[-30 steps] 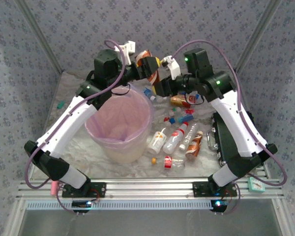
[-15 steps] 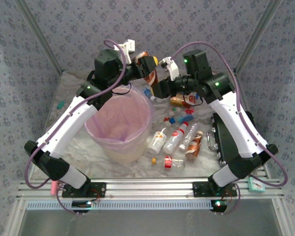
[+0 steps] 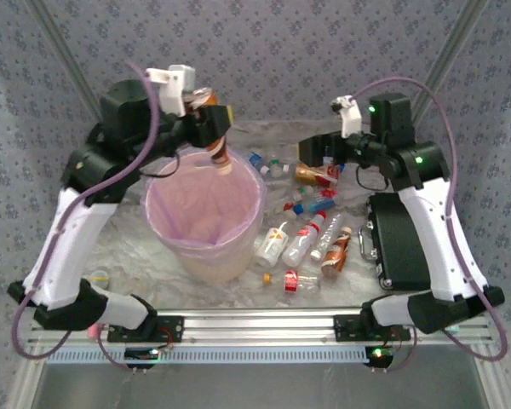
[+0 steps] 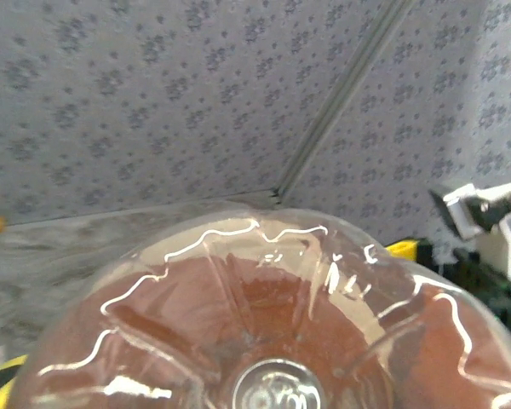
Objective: Put the plastic bottles in the bin
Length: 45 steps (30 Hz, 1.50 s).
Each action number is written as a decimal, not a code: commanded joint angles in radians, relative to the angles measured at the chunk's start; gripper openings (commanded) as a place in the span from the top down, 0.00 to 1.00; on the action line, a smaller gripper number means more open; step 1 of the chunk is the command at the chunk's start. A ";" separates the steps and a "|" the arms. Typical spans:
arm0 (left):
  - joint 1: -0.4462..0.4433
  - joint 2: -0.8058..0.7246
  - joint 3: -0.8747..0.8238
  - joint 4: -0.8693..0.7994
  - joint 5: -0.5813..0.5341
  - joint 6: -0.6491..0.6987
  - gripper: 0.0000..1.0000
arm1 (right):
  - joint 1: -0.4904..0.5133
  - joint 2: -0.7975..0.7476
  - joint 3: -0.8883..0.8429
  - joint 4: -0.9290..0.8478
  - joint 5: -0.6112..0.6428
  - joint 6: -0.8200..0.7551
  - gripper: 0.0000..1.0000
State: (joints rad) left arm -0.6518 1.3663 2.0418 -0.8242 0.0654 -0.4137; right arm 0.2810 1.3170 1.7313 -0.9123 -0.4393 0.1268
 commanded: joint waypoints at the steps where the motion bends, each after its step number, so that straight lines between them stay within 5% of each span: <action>1: 0.006 -0.035 -0.026 -0.272 -0.077 0.111 0.61 | -0.066 -0.048 -0.104 -0.030 0.042 0.043 0.02; 15: 0.003 0.005 -0.375 -0.288 -0.171 0.206 0.75 | -0.169 -0.155 -0.444 -0.079 0.187 0.160 0.02; 27: -0.018 -0.001 -0.700 -0.117 -0.139 0.187 0.77 | -0.212 -0.170 -0.517 -0.022 0.210 0.182 0.02; 38: -0.023 0.030 -0.907 0.070 -0.107 0.202 0.66 | -0.240 -0.166 -0.613 -0.067 0.285 0.329 0.00; 43: -0.026 0.035 -0.986 0.169 -0.109 0.205 0.64 | -0.163 -0.173 -0.709 -0.082 0.320 0.366 0.06; 45: -0.026 0.039 -1.015 0.200 -0.111 0.209 0.56 | -0.122 -0.181 -0.744 -0.089 0.342 0.392 0.09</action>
State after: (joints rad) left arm -0.6701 1.3972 1.0508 -0.7109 -0.0532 -0.2249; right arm 0.1192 1.1477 1.0256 -0.9504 -0.1467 0.4561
